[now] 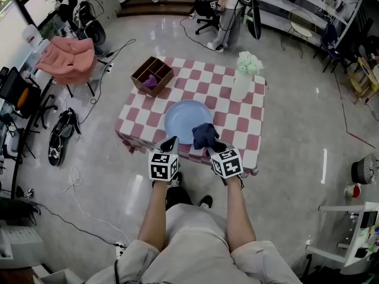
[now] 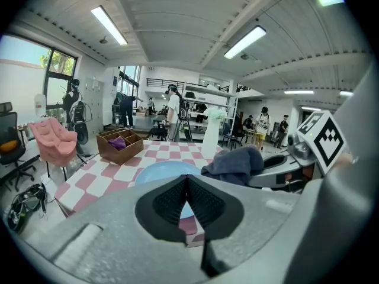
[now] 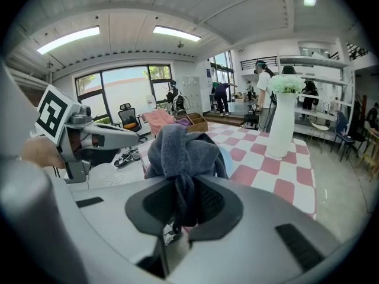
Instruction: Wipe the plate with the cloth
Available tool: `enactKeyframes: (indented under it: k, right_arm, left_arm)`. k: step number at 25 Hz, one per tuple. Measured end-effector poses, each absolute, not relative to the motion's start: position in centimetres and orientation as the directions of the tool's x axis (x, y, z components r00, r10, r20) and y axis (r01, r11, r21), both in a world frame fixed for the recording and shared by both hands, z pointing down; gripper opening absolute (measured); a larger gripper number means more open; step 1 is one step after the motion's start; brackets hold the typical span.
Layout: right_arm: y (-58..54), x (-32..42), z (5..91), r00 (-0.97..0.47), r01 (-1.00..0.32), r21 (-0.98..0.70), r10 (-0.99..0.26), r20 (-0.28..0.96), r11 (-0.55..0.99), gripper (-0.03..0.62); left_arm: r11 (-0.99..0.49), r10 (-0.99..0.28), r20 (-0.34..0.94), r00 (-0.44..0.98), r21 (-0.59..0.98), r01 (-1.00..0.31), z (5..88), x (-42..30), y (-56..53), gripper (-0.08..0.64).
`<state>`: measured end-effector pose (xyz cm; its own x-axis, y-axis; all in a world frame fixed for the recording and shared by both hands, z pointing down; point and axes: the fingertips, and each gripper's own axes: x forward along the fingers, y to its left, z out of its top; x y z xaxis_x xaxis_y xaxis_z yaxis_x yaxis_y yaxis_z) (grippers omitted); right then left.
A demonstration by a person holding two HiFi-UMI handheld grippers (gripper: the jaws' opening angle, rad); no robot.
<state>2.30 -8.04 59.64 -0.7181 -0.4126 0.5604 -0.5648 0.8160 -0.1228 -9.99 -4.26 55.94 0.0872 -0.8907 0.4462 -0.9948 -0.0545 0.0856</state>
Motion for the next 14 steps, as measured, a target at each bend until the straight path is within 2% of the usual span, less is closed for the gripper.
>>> enactKeyframes:
  k: [5, 14]
  right_arm:
    - [-7.6, 2.3, 59.7, -0.722, -0.561, -0.132, -0.405, 0.561, 0.817, 0.058]
    - [-6.9, 2.5, 59.9, -0.726, -0.559, -0.134, -0.405, 0.556, 0.819, 0.058]
  left_arm:
    - [-0.037, -0.893, 0.447, 0.058, 0.055, -0.998, 55.9, -9.8, -3.8, 0.011]
    - [-0.137, -0.905, 0.415, 0.092, -0.078, -0.988, 54.6, -7.7, -3.4, 0.011]
